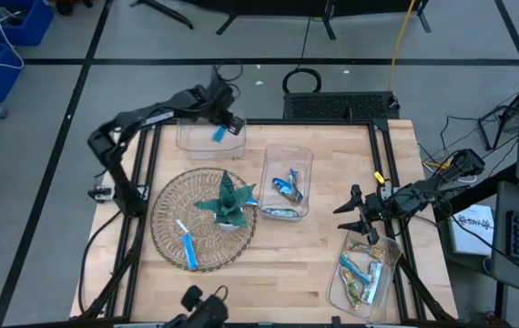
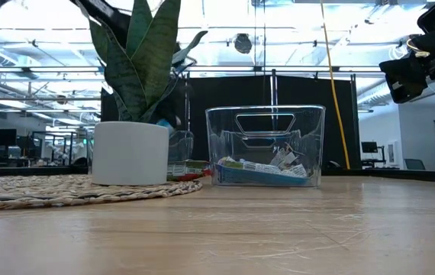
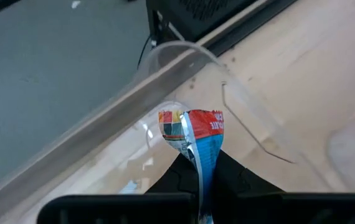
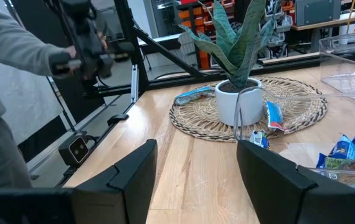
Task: Pick and place Granola Bars by type
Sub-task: Put the red granola bar into the top transparent bin
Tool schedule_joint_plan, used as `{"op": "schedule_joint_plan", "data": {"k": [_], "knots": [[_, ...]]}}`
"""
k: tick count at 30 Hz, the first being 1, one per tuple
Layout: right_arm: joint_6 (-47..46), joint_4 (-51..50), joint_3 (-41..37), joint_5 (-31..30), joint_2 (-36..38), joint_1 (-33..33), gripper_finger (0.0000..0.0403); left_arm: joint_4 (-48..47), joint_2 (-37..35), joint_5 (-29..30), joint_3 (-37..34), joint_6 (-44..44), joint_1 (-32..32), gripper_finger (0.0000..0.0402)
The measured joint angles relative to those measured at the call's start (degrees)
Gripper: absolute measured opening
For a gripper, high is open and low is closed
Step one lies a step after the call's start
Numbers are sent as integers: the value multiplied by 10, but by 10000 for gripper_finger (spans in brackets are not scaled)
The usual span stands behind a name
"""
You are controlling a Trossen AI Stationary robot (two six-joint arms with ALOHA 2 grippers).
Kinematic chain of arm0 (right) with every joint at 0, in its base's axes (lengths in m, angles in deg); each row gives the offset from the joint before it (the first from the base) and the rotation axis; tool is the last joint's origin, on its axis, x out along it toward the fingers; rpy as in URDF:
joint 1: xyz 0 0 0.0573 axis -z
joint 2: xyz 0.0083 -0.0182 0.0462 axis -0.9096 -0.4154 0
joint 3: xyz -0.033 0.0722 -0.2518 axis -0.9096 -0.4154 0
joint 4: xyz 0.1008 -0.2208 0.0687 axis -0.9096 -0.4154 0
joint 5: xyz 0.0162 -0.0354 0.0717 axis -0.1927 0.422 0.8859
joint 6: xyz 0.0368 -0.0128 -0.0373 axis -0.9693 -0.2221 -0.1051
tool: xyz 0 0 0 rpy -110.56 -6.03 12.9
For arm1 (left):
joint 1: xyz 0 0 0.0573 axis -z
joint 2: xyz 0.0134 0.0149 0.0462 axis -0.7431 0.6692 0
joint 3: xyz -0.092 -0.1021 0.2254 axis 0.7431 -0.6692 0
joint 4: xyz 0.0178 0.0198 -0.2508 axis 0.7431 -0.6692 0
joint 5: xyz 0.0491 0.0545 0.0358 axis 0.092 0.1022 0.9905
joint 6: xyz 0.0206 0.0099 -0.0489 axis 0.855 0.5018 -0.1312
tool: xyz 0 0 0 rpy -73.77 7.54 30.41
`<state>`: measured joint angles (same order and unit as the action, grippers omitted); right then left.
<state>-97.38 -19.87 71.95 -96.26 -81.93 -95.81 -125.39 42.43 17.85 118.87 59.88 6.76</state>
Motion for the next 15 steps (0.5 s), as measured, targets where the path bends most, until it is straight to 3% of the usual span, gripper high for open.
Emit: {"op": "schedule_joint_plan", "data": {"k": [5, 8, 11, 15], "knots": [[0, 0, 0, 0, 0, 0, 215, 28, 52, -10, 0, 16, 0, 12], [0, 0, 0, 0, 0, 0, 215, 32, 70, -48, -1, 22, 0, 18], [0, 0, 0, 0, 0, 0, 215, 32, 67, -97, -1, 28, 1, 66], [0, 0, 0, 0, 0, 0, 215, 24, 44, -95, -1, 24, 3, 151]]}}
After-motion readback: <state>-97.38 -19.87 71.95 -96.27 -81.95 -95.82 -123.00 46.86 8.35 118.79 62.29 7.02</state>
